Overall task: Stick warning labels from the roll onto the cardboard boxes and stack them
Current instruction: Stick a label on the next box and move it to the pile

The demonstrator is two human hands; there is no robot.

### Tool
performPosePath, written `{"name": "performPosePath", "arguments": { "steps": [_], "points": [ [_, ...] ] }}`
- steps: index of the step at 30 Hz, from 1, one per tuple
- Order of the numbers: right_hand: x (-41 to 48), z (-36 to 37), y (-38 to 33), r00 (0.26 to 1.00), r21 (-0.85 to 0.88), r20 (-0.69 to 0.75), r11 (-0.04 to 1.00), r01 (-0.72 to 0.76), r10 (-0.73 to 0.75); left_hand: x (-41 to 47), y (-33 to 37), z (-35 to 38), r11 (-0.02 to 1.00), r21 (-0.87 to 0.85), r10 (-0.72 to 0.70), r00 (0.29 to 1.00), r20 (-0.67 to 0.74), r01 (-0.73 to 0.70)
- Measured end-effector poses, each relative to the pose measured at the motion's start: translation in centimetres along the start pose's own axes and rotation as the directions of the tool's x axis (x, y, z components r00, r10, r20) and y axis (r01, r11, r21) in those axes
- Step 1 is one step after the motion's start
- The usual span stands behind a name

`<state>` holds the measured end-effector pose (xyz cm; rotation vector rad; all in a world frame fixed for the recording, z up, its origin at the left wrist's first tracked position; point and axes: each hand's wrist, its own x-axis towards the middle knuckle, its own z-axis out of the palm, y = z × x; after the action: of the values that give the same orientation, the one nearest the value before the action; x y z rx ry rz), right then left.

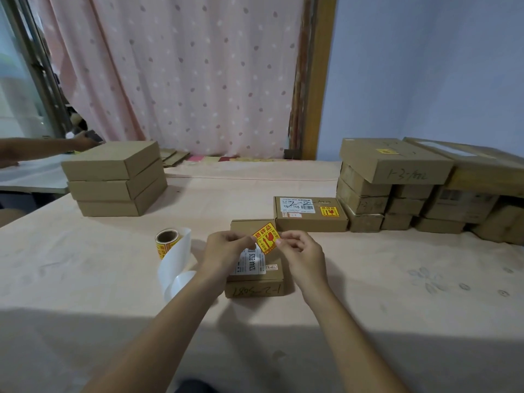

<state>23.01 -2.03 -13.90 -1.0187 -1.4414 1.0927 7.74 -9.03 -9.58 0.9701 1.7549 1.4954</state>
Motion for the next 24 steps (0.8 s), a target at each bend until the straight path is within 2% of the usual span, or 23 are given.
{"name": "performPosePath", "arguments": {
  "steps": [5,12,17,20,24],
  "points": [
    [1.2,0.1,0.2,1.000,0.044,-0.007,0.999,-0.019,0.019,0.8,-0.8,0.0,0.998,0.048,0.038,0.999,-0.004,-0.038],
    [4.5,1.2,-0.8,1.000,-0.078,0.013,0.997,0.003,-0.002,2.6,-1.3,-0.2,0.910,0.374,0.222,0.972,-0.080,-0.178],
    [6.7,2.4,-0.3,0.999,-0.214,0.047,0.977,-0.009,0.019,4.1,-1.8,0.3,0.715,0.607,0.430,0.903,0.007,-0.346],
    [7.2,2.8,0.0,0.997,-0.326,0.076,0.945,0.014,0.011,4.8,-2.4,0.9,0.587,0.675,0.537,0.839,0.088,-0.447],
    [7.5,2.9,0.2,0.995,-0.497,0.088,0.864,0.084,-0.047,5.4,-3.2,1.3,0.435,0.746,0.579,0.791,0.197,-0.504]
  ]
}}
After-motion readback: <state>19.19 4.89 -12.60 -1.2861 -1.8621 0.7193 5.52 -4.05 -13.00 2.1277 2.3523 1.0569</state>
